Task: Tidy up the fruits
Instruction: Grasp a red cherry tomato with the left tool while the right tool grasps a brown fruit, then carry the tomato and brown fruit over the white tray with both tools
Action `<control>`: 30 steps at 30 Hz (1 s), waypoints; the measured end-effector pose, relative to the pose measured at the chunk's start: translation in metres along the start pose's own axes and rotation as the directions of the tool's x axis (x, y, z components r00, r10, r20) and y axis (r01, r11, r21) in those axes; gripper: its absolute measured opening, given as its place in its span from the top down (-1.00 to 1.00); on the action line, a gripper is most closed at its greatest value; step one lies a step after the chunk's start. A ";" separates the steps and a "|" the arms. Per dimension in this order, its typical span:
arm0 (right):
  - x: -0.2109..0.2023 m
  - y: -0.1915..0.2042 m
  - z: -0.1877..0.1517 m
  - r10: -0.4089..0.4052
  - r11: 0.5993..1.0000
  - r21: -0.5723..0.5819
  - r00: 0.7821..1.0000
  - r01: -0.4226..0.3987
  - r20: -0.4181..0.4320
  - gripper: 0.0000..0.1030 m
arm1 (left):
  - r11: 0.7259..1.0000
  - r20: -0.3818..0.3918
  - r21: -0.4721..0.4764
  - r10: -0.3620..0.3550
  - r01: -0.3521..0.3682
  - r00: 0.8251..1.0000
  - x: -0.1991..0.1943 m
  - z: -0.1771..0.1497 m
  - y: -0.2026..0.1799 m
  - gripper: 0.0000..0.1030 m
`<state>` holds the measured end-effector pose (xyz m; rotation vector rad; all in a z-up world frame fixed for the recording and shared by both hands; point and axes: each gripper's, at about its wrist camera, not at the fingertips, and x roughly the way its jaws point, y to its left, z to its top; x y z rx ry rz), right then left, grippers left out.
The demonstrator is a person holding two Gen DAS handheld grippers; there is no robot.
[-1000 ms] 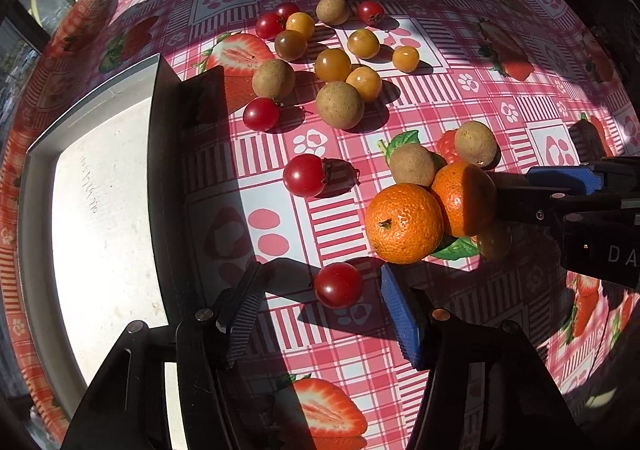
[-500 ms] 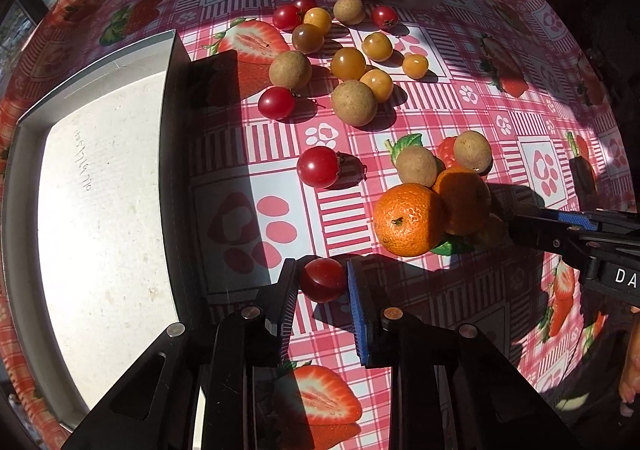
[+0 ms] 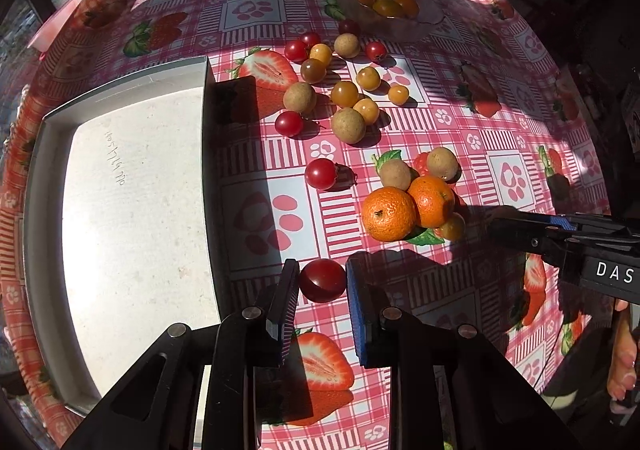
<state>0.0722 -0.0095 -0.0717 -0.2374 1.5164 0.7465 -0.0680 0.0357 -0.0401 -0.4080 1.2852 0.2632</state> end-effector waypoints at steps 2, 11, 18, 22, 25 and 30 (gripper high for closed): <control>-0.003 0.012 0.001 0.004 1.000 -0.023 1.000 -0.004 0.004 0.47 | 1.000 0.018 -0.016 0.000 0.001 1.000 -0.011 -0.003 0.010 0.51; 0.013 0.107 -0.004 0.060 0.982 -0.178 0.997 -0.066 -0.038 0.47 | 0.991 0.040 -0.106 0.080 -0.076 0.996 -0.038 -0.035 0.081 0.51; 0.045 0.185 -0.018 0.089 0.950 -0.288 0.989 -0.120 -0.120 0.47 | 0.968 -0.031 -0.182 0.167 -0.170 0.985 -0.028 -0.070 0.144 0.51; 0.072 0.217 -0.027 0.055 0.934 -0.340 0.983 -0.113 -0.176 0.47 | 0.957 -0.076 -0.207 0.193 -0.205 0.978 -0.016 -0.082 0.169 0.51; 0.093 0.227 -0.033 0.007 0.927 -0.365 0.978 -0.085 -0.211 0.48 | 0.954 -0.096 -0.207 0.202 -0.218 0.975 -0.008 -0.087 0.178 0.50; 0.115 0.229 -0.038 -0.062 0.926 -0.377 0.970 -0.032 -0.235 0.46 | 0.958 -0.084 -0.173 0.219 -0.230 0.972 -0.006 -0.086 0.175 0.50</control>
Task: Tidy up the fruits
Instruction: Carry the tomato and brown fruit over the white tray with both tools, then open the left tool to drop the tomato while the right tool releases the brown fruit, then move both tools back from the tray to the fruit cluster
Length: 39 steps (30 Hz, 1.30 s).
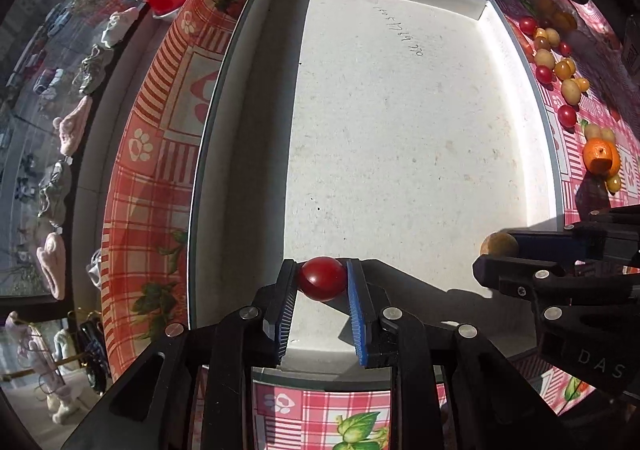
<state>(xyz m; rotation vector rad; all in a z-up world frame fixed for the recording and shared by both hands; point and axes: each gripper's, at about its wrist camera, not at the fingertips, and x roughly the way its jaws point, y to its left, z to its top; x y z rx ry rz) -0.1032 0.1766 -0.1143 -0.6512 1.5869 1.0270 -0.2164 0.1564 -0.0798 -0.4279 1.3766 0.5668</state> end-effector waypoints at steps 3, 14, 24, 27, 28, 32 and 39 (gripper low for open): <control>-0.001 0.005 -0.001 -0.019 1.000 -0.019 1.000 0.020 0.004 0.45 | 1.000 0.002 -0.004 0.001 -0.001 1.000 0.000 0.000 -0.001 0.47; -0.011 0.014 0.009 0.009 1.000 -0.015 0.999 -0.009 0.046 -0.48 | 0.998 0.002 -0.013 0.059 -0.059 0.998 -0.006 -0.003 0.009 -0.31; -0.049 0.004 -0.010 -0.008 0.999 0.047 0.989 0.001 0.150 -0.68 | 0.998 0.029 0.035 0.049 -0.050 0.998 -0.033 0.000 -0.010 -0.31; -0.054 -0.017 -0.018 -0.020 0.995 0.102 0.988 0.004 0.154 -0.68 | 0.996 0.040 0.078 0.031 -0.034 0.999 -0.037 0.005 -0.025 -0.31; -0.056 -0.025 -0.023 -0.026 0.993 0.121 0.988 0.007 0.153 -0.68 | 0.995 0.042 0.094 0.025 -0.029 0.999 -0.038 0.007 -0.031 -0.31; -0.068 -0.071 -0.040 -0.049 0.979 0.205 0.988 0.018 0.148 -0.68 | 0.988 0.046 0.156 -0.004 -0.003 0.999 -0.043 0.012 -0.057 -0.31; -0.084 -0.146 -0.065 -0.083 0.927 0.374 0.986 0.023 0.146 -0.68 | 0.970 0.055 0.236 -0.078 0.063 0.995 -0.062 0.025 -0.115 -0.31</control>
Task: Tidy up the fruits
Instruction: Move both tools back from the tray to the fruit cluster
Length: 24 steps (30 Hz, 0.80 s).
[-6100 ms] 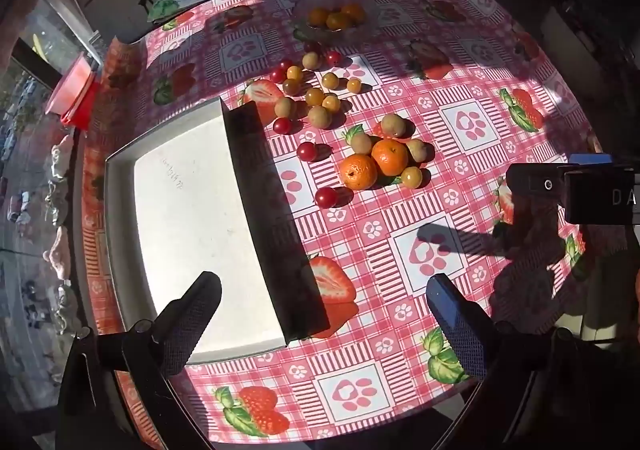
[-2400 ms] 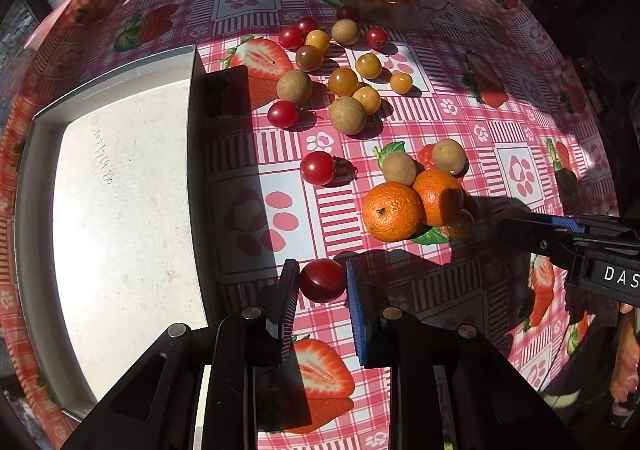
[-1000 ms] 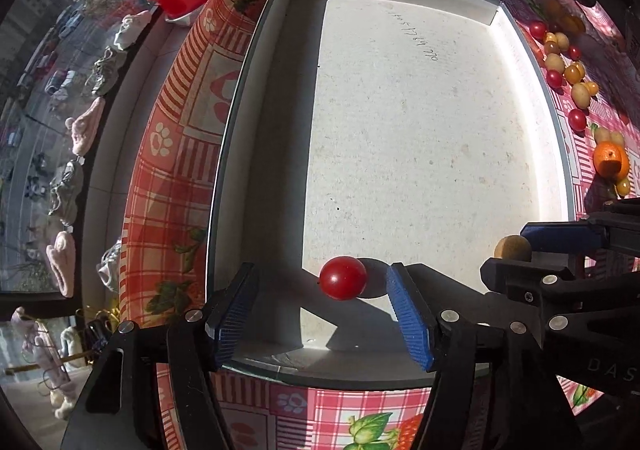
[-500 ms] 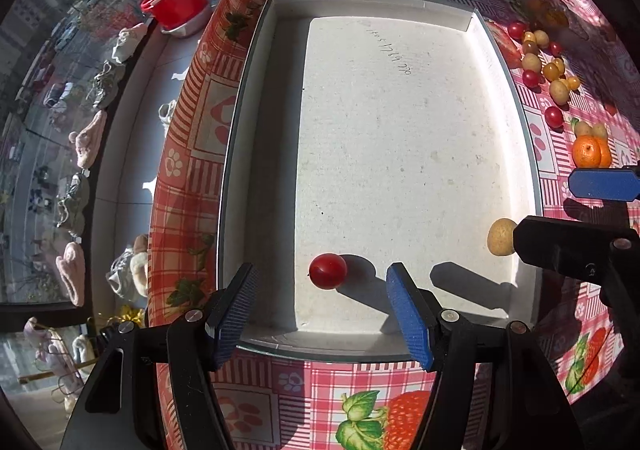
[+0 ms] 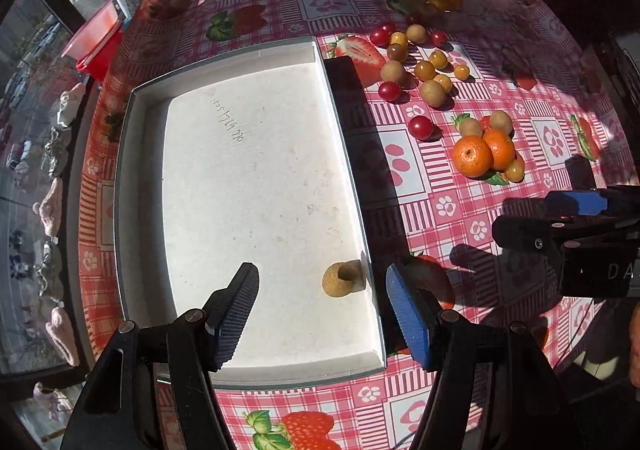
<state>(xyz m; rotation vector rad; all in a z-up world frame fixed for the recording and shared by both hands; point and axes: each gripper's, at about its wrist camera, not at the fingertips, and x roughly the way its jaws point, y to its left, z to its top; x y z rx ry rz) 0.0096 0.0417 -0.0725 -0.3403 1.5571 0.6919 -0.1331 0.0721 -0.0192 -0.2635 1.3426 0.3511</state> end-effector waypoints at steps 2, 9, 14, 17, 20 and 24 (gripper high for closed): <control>-0.007 -0.021 0.000 -0.008 0.999 0.048 1.000 0.008 0.002 -0.68 | 1.000 0.004 0.023 -0.013 0.013 1.000 -0.001 0.008 -0.015 -0.31; -0.015 -0.083 0.015 -0.010 0.985 0.171 1.000 0.009 0.008 -0.68 | 0.996 -0.027 0.077 -0.043 0.045 0.999 0.020 0.033 -0.062 -0.31; -0.012 -0.114 0.036 0.003 0.984 0.178 1.000 -0.004 0.008 -0.68 | 0.994 -0.046 0.097 -0.046 0.050 0.998 0.039 0.045 -0.082 -0.31; -0.013 -0.105 0.043 0.000 0.986 0.164 1.000 0.000 -0.002 -0.68 | 0.994 -0.045 0.093 -0.056 0.060 0.997 0.046 0.051 -0.087 -0.31; -0.008 -0.101 0.053 -0.002 0.990 0.142 1.000 0.002 -0.005 -0.68 | 0.993 -0.038 0.092 -0.064 0.068 0.997 0.051 0.057 -0.089 -0.31; 0.000 -0.098 0.066 0.005 0.993 0.117 1.000 -0.004 -0.013 -0.68 | 0.993 -0.035 0.095 -0.071 0.074 0.997 0.058 0.063 -0.093 -0.31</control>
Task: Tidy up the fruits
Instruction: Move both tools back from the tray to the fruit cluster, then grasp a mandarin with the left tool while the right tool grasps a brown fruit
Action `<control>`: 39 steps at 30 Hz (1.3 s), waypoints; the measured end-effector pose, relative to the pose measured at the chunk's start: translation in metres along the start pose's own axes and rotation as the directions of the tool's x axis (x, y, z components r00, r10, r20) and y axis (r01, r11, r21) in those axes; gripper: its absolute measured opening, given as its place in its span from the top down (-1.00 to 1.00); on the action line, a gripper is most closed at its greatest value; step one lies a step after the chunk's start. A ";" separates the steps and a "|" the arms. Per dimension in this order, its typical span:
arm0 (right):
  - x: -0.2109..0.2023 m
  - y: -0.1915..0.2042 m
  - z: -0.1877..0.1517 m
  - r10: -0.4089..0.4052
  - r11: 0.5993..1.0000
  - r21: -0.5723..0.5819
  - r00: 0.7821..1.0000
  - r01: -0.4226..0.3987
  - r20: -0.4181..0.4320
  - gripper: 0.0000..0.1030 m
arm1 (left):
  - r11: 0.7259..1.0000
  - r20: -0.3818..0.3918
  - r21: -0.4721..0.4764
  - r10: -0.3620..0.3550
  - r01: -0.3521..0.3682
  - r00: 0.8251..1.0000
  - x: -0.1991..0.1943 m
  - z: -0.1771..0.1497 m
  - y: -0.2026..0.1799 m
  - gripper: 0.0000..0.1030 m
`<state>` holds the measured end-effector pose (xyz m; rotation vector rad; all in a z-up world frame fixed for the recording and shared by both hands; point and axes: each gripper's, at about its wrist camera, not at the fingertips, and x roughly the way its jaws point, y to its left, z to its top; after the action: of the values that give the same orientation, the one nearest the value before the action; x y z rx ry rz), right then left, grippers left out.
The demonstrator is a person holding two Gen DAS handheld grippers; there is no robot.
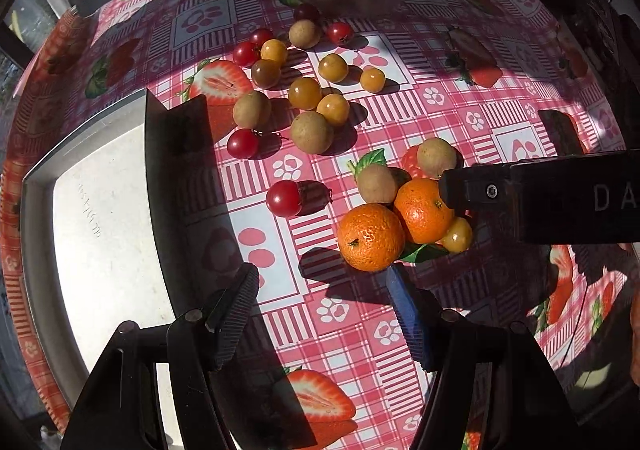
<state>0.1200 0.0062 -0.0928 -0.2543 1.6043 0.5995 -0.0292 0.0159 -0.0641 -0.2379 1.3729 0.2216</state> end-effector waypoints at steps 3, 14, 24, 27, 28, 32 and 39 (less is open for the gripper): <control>0.007 0.001 0.006 0.006 1.000 -0.009 1.000 -0.006 -0.011 -0.65 | 1.000 -0.004 0.003 -0.017 0.017 1.000 0.005 0.003 -0.003 -0.31; 0.019 0.008 0.019 0.120 0.993 -0.016 0.993 -0.120 -0.022 -0.23 | 1.000 -0.003 -0.008 -0.014 0.014 1.000 0.024 0.013 -0.015 -0.31; 0.030 -0.001 0.029 0.200 0.975 0.101 0.980 -0.199 -0.004 -0.07 | 1.000 -0.008 -0.005 -0.013 0.013 1.000 0.029 0.021 -0.014 -0.30; 0.034 -0.001 0.032 0.241 0.963 0.129 0.971 -0.238 -0.008 0.14 | 1.000 -0.009 -0.006 -0.002 0.002 1.000 0.031 0.018 -0.019 -0.24; 0.034 0.000 0.033 0.242 0.962 0.129 0.970 -0.240 -0.004 0.26 | 1.000 -0.009 -0.012 -0.004 0.004 1.000 0.031 0.019 -0.020 -0.22; 0.035 -0.006 0.033 0.258 0.956 0.144 0.966 -0.255 0.001 0.44 | 1.000 -0.002 -0.015 -0.001 0.001 1.000 0.029 0.017 -0.019 0.18; 0.023 -0.025 0.016 0.217 0.966 0.138 0.976 -0.218 0.019 0.44 | 0.997 -0.001 -0.060 -0.049 0.049 0.999 0.023 0.021 -0.013 0.30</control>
<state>0.1432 -0.0019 -0.1213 0.0276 1.6742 0.6513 -0.0011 0.0107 -0.0827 -0.3219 1.3627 0.2223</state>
